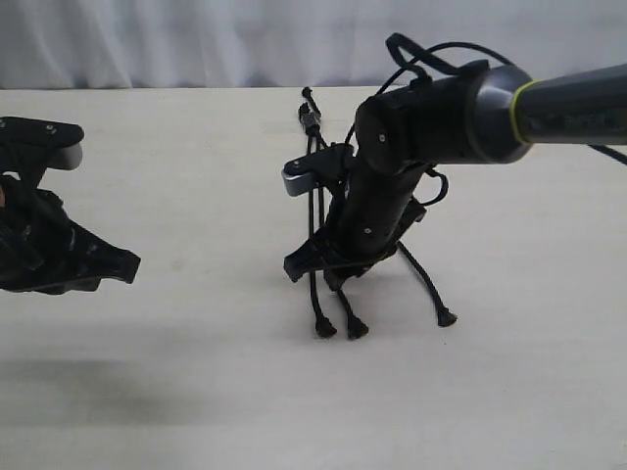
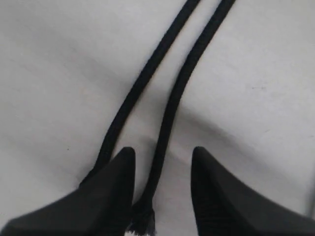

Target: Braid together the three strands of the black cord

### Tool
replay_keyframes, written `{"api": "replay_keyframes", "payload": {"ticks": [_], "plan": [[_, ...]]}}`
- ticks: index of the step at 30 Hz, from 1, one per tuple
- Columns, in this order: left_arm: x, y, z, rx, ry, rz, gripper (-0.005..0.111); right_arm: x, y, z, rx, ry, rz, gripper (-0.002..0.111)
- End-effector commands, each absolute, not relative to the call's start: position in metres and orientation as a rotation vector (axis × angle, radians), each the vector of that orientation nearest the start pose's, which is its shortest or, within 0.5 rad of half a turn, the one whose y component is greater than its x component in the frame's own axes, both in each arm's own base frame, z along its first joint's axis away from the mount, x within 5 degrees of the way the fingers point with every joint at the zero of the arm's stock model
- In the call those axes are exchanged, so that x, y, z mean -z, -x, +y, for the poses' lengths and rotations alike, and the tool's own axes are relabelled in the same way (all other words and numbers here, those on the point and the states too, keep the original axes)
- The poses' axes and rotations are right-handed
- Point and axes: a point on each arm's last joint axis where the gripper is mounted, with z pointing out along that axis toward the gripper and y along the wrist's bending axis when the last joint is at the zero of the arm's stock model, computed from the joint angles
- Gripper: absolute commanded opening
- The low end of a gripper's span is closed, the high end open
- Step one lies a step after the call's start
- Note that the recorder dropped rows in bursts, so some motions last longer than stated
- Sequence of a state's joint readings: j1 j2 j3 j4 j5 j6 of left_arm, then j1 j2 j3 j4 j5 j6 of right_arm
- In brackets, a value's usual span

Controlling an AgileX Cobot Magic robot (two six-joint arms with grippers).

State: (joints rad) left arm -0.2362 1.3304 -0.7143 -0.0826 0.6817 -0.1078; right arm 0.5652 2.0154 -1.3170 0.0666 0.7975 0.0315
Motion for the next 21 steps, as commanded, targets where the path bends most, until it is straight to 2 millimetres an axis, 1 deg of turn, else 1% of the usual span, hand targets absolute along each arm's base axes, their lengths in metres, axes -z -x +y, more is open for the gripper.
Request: {"api": "replay_keyframes", "payload": {"ticks": [1, 7, 9, 10, 12, 13, 14, 18, 19, 21], "plan": [[-0.215, -0.224, -0.062, 0.192, -0.098, 2.787, 0.0, -0.135, -0.325, 0.216, -0.093, 0.76, 2.928, 0.038], [-0.215, -0.224, -0.062, 0.192, -0.098, 2.787, 0.0, -0.122, -0.325, 0.217, -0.02, 0.785, 2.94, 0.038], [-0.215, -0.224, -0.062, 0.192, -0.098, 2.784, 0.0, -0.118, -0.324, 0.217, -0.007, 0.786, 2.965, 0.035], [-0.215, -0.224, -0.062, 0.192, -0.098, 2.786, 0.0, -0.116, -0.323, 0.216, 0.003, 0.791, 2.982, 0.031], [-0.215, -0.223, -0.062, 0.192, -0.099, 2.788, 0.0, -0.115, -0.321, 0.215, 0.014, 0.796, 3.001, 0.018], [-0.215, -0.223, -0.062, 0.192, -0.099, 2.788, 0.0, -0.116, -0.32, 0.215, 0.017, 0.797, 3.006, 0.008], [-0.215, -0.223, -0.062, 0.193, -0.092, 2.788, 0.0, -0.119, -0.321, 0.215, 0.014, 0.795, 3.0, 0.004], [-0.215, -0.223, -0.062, 0.204, -0.071, 2.79, 0.0, -0.146, -0.328, 0.222, -0.052, 0.755, 2.951, 0.004], [-0.215, -0.223, -0.062, 0.204, -0.071, 2.79, 0.0, -0.157, -0.331, 0.226, -0.098, 0.728, 2.931, 0.004], [-0.215, -0.224, -0.063, 0.214, -0.063, 2.787, 0.0, -0.167, -0.333, 0.235, -0.22, 0.658, 2.923, 0.004]]}}
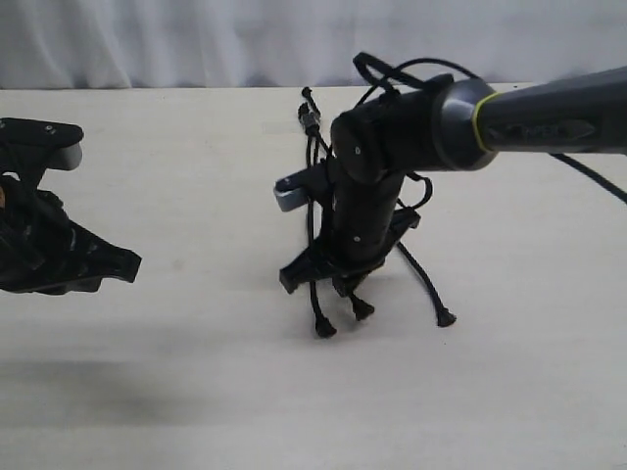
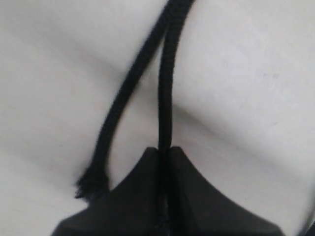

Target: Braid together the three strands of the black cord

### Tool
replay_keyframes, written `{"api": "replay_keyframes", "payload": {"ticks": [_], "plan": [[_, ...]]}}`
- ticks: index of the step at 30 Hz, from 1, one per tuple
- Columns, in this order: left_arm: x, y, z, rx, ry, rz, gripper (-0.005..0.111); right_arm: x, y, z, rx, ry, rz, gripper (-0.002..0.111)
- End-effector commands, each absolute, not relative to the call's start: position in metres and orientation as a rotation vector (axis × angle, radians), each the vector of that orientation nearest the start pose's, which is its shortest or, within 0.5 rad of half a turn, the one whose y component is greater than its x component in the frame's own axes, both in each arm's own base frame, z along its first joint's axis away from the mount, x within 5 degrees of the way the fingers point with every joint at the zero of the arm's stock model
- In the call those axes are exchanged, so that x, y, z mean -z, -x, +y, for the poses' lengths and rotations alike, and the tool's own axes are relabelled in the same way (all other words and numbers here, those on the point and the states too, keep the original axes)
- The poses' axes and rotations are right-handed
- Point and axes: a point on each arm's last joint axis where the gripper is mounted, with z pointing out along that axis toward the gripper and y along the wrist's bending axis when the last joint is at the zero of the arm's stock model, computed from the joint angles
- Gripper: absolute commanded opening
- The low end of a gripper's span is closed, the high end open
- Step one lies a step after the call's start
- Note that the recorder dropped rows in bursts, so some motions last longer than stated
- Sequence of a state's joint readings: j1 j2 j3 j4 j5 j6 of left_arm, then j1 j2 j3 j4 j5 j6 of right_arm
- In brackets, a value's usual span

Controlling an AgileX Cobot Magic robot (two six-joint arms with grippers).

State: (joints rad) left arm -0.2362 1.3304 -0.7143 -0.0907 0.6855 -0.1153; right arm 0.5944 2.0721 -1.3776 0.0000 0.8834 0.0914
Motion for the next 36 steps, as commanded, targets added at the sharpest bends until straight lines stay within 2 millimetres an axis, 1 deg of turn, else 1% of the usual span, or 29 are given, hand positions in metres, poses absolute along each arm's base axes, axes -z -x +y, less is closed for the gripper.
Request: {"api": "replay_keyframes", "payload": {"ticks": [1, 3, 4, 6, 8, 9, 11, 13, 14, 15, 16, 18, 21, 22, 24, 25, 26, 27, 28, 30, 31, 32, 33, 34, 36], "plan": [[-0.215, -0.224, -0.063, 0.216, -0.061, 2.787, 0.0, -0.171, -0.334, 0.241, -0.319, 0.625, 2.911, 0.004], [-0.215, -0.224, -0.063, 0.22, -0.058, 2.787, 0.0, -0.17, -0.334, 0.252, -0.453, 0.602, 2.886, 0.004], [-0.215, -0.224, -0.063, 0.22, -0.058, 2.787, 0.0, -0.166, -0.333, 0.259, -0.519, 0.597, 2.871, 0.004], [-0.215, -0.223, -0.063, 0.22, -0.058, 2.789, 0.0, -0.155, -0.331, 0.27, -0.567, 0.593, 2.861, 0.004], [-0.215, -0.223, -0.063, 0.219, -0.058, 2.793, 0.0, -0.14, -0.33, 0.278, -0.561, 0.593, 2.867, 0.005], [-0.215, -0.223, -0.063, 0.218, -0.059, 2.797, 0.0, -0.135, -0.329, 0.281, -0.557, 0.601, 2.872, 0.008], [-0.215, -0.222, -0.063, 0.217, -0.06, 2.81, 0.0, -0.134, -0.33, 0.282, -0.554, 0.601, 2.878, 0.019], [-0.215, -0.222, -0.062, 0.212, -0.063, 2.812, 0.0, -0.14, -0.333, 0.278, -0.523, 0.612, 2.887, 0.035], [-0.215, -0.222, -0.062, 0.212, -0.063, 2.812, 0.0, -0.148, -0.337, 0.273, -0.471, 0.643, 2.887, 0.048], [-0.215, -0.222, -0.062, 0.212, -0.063, 2.812, 0.0, -0.151, -0.339, 0.27, -0.421, 0.648, 2.893, 0.049], [-0.215, -0.222, -0.062, 0.212, -0.063, 2.812, 0.0, -0.152, -0.342, 0.264, -0.315, 0.655, 2.896, 0.049], [-0.215, -0.222, -0.062, 0.212, -0.063, 2.812, 0.0, -0.148, -0.346, 0.258, -0.188, 0.64, 2.889, 0.049], [-0.215, -0.222, -0.062, 0.212, -0.063, 2.812, 0.0, -0.131, -0.348, 0.255, -0.116, 0.655, 2.917, 0.049], [-0.215, -0.222, -0.062, 0.212, -0.063, 2.812, 0.0, -0.122, -0.347, 0.254, -0.093, 0.663, 2.943, 0.048], [-0.215, -0.222, -0.062, 0.212, -0.063, 2.812, 0.0, -0.112, -0.346, 0.253, -0.058, 0.68, 2.976, 0.044], [-0.215, -0.222, -0.062, 0.212, -0.063, 2.812, 0.0, -0.109, -0.346, 0.253, -0.05, 0.699, 2.984, 0.04], [-0.214, -0.221, -0.062, 0.207, -0.068, 2.814, 0.0, -0.108, -0.346, 0.252, -0.045, 0.731, 2.982, 0.032], [-0.214, -0.221, -0.062, 0.204, -0.07, 2.817, 0.0, -0.111, -0.346, 0.251, -0.026, 0.754, 2.975, 0.016], [-0.214, -0.221, -0.062, 0.204, -0.07, 2.817, 0.0, -0.119, -0.347, 0.249, 0.0, 0.77, 2.957, 0.004], [-0.214, -0.221, -0.063, 0.215, -0.061, 2.821, 0.0, -0.141, -0.354, 0.235, 0.037, 0.778, 2.943, 0.004], [-0.215, -0.222, -0.063, 0.216, -0.061, 2.811, 0.0, -0.15, -0.36, 0.222, 0.006, 0.793, 2.949, 0.004], [-0.215, -0.222, -0.063, 0.217, -0.059, 2.806, 0.0, -0.153, -0.362, 0.215, -0.032, 0.803, 2.959, 0.004], [-0.215, -0.223, -0.063, 0.22, -0.057, 2.799, 0.0, -0.155, -0.369, 0.201, -0.065, 0.778, 2.972, 0.004], [-0.215, -0.223, -0.063, 0.221, -0.057, 2.796, 0.0, -0.156, -0.373, 0.192, -0.094, 0.776, 2.98, 0.004], [-0.215, -0.223, -0.064, 0.232, -0.047, 2.788, 0.0, -0.156, -0.383, 0.169, -0.117, 0.742, 2.996, 0.004]]}}
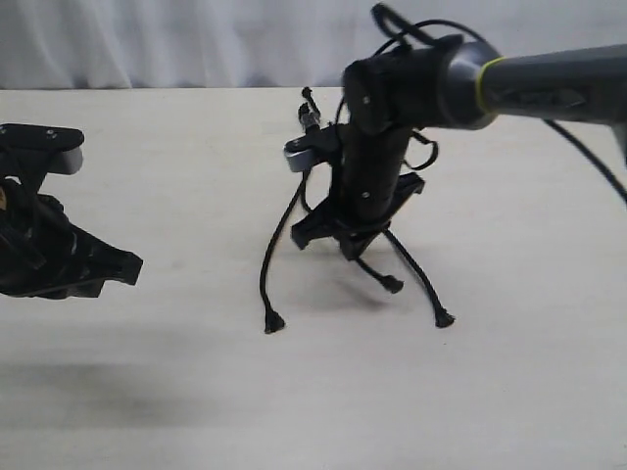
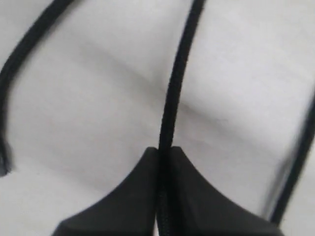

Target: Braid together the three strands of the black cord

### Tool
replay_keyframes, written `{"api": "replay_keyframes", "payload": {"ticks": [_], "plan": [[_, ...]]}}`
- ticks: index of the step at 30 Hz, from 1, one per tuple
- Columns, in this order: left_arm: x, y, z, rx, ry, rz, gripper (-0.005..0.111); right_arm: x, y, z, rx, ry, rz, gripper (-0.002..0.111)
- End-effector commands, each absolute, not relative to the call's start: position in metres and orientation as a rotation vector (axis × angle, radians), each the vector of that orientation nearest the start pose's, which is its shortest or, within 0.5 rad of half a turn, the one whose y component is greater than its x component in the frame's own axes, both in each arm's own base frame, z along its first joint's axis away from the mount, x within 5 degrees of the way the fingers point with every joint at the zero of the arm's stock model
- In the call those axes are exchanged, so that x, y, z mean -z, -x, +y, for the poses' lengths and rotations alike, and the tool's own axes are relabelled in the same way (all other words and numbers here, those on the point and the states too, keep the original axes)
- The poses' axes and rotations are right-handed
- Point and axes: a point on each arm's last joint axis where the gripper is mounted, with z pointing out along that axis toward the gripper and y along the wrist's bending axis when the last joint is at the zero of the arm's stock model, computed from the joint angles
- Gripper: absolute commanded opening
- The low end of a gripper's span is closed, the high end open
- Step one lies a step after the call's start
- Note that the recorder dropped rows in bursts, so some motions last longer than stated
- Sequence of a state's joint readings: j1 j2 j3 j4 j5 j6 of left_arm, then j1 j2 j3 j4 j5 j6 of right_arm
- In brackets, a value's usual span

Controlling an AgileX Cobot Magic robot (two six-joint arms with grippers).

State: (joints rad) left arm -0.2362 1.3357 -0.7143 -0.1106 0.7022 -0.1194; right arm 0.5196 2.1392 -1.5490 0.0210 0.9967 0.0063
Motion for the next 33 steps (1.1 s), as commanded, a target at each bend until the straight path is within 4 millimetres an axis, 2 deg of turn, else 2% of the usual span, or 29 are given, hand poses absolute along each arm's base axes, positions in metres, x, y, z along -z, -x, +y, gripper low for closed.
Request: {"api": "replay_keyframes", "payload": {"ticks": [1, 6, 10, 12, 18, 22, 24, 26, 29, 30, 31, 33], "plan": [[-0.216, -0.224, -0.064, 0.243, -0.038, 2.787, 0.0, -0.156, -0.388, 0.158, -0.115, 0.724, 3.001, 0.004], [-0.217, -0.225, -0.067, 0.289, 0.003, 2.768, 0.0, -0.153, -0.407, 0.12, -0.106, 0.612, 2.976, 0.004], [-0.218, -0.226, -0.069, 0.331, 0.039, 2.752, 0.0, -0.143, -0.413, 0.102, -0.112, 0.541, 3.002, 0.004], [-0.218, -0.226, -0.07, 0.347, 0.054, 2.752, 0.0, -0.13, -0.412, 0.099, -0.161, 0.547, 3.056, 0.004], [-0.218, -0.226, -0.07, 0.359, 0.065, 2.75, 0.0, -0.108, -0.404, 0.113, -0.367, 0.607, 3.131, 0.004], [-0.219, -0.227, -0.071, 0.361, 0.067, 2.74, 0.0, -0.108, -0.399, 0.129, -0.408, 0.684, 3.117, 0.004], [-0.22, -0.229, -0.071, 0.38, 0.086, 2.72, 0.0, -0.109, -0.392, 0.15, -0.475, 0.751, 3.109, 0.004], [-0.221, -0.233, -0.074, 0.399, 0.1, 2.716, 0.0, -0.111, -0.391, 0.155, -0.543, 0.709, 3.105, 0.004], [-0.227, -0.249, -0.095, 0.372, -0.033, 2.772, 0.0, -0.117, -0.397, 0.136, -0.611, 0.557, 3.122, 0.004], [-0.229, -0.261, -0.11, 0.354, -0.077, 2.779, 0.0, -0.119, -0.4, 0.128, -0.65, 0.497, 3.128, 0.005], [-0.228, -0.27, -0.121, 0.342, -0.11, 2.79, 0.0, -0.119, -0.401, 0.123, -0.662, 0.466, 3.128, 0.008], [-0.224, -0.287, -0.146, 0.313, -0.208, 2.818, 0.0, -0.121, -0.404, 0.111, -0.685, 0.408, 3.129, 0.021]]}}
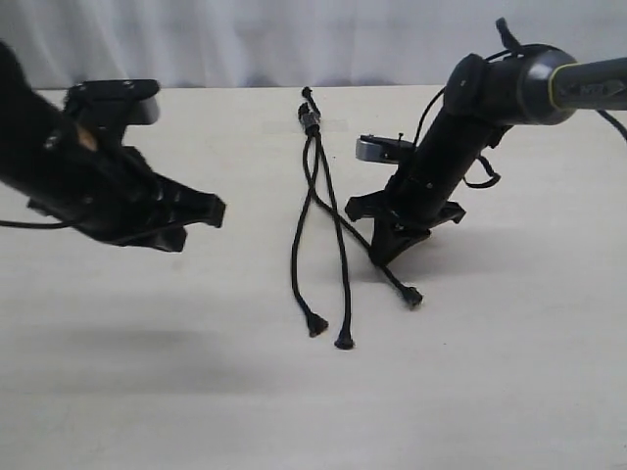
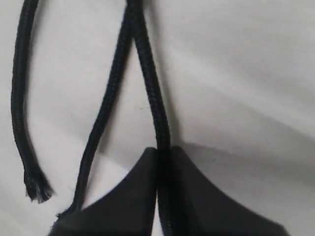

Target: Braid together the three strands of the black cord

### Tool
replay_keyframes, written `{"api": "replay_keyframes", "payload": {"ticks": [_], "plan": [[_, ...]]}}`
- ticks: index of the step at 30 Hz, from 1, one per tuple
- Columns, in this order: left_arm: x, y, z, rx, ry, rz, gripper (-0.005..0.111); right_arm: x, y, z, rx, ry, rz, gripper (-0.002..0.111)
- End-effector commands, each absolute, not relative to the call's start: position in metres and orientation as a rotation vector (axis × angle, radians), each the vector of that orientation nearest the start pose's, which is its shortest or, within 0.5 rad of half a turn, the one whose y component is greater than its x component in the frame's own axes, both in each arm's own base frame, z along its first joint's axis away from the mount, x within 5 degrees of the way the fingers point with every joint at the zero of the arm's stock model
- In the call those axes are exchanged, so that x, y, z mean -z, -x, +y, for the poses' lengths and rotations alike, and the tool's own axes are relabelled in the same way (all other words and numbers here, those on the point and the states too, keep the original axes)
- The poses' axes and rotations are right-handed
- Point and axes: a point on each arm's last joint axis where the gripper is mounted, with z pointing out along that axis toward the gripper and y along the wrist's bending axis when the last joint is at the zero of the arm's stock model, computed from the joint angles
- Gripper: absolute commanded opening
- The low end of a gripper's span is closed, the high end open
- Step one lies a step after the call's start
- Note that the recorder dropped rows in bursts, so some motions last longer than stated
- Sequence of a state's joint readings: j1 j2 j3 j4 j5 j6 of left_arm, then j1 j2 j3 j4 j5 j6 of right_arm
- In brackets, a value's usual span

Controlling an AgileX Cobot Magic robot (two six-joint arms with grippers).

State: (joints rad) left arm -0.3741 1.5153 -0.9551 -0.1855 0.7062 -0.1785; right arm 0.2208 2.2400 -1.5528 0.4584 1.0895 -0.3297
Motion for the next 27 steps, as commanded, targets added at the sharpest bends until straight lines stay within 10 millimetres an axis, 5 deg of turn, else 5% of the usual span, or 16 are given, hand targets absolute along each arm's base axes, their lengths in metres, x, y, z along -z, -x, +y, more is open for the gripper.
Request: {"api": "replay_keyframes", "payload": {"ticks": [1, 5, 11, 14, 23, 27], "plan": [[-0.222, -0.293, -0.156, 0.307, -0.244, 2.826, 0.001, -0.123, -0.405, 0.107, -0.695, 0.382, 3.127, 0.027], [-0.207, -0.311, -0.195, 0.302, -0.358, 2.858, 0.015, -0.133, -0.41, 0.086, -0.771, 0.276, 3.102, 0.045], [-0.168, -0.332, -0.259, 0.262, -0.546, 2.908, 0.042, -0.169, -0.416, 0.028, -0.751, -0.02, 3.003, 0.046], [-0.148, -0.34, -0.278, 0.252, -0.583, 2.927, 0.046, -0.184, -0.417, 0.018, -0.725, -0.048, 2.947, 0.046], [-0.107, -0.352, -0.294, 0.119, -0.621, 3.021, 0.046, -0.199, -0.418, 0.017, -0.718, -0.061, 2.88, 0.046], [-0.112, -0.352, -0.292, 0.077, -0.63, 3.036, 0.02, -0.199, -0.418, 0.017, -0.718, -0.061, 2.88, 0.046]]}}
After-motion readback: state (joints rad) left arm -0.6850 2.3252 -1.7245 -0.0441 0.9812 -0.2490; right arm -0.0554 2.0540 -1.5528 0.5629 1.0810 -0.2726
